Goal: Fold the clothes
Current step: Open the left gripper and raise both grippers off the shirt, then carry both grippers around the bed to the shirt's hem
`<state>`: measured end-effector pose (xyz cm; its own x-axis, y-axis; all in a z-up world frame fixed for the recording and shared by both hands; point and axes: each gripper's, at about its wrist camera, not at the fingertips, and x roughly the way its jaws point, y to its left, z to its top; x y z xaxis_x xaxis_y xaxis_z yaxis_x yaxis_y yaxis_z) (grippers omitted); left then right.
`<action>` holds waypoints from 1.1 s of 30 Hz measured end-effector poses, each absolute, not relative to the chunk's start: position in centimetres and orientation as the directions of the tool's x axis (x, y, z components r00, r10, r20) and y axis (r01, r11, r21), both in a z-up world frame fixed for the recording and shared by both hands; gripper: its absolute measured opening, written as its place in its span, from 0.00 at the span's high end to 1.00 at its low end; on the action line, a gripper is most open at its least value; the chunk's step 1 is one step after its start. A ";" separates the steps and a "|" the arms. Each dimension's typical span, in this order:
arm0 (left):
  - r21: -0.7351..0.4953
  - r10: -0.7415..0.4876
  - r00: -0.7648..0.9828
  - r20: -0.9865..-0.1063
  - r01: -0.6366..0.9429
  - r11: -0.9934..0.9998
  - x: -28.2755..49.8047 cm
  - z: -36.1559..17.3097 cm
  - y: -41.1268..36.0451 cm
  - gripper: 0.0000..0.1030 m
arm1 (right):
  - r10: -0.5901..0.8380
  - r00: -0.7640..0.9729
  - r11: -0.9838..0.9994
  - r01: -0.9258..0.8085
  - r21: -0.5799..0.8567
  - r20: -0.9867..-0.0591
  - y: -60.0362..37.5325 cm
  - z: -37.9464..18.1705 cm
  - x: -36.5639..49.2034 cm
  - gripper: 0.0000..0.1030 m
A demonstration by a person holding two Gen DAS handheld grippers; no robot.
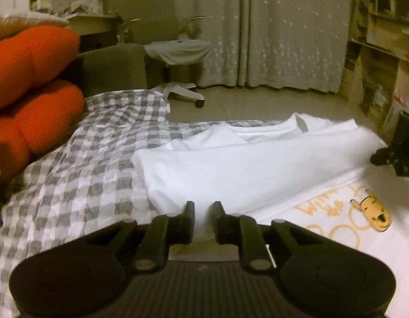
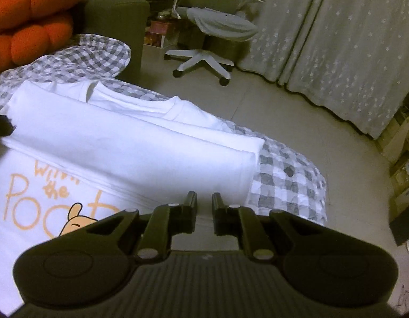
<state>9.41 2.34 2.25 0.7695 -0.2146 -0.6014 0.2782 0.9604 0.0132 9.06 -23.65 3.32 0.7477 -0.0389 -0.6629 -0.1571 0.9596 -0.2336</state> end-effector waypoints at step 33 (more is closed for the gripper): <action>-0.002 -0.103 0.760 -0.642 0.133 0.991 -4.8 1.1 2.4 0.75 | -0.009 0.644 0.993 -0.086 -0.083 -0.765 -23.4 2.8 -4.6 0.83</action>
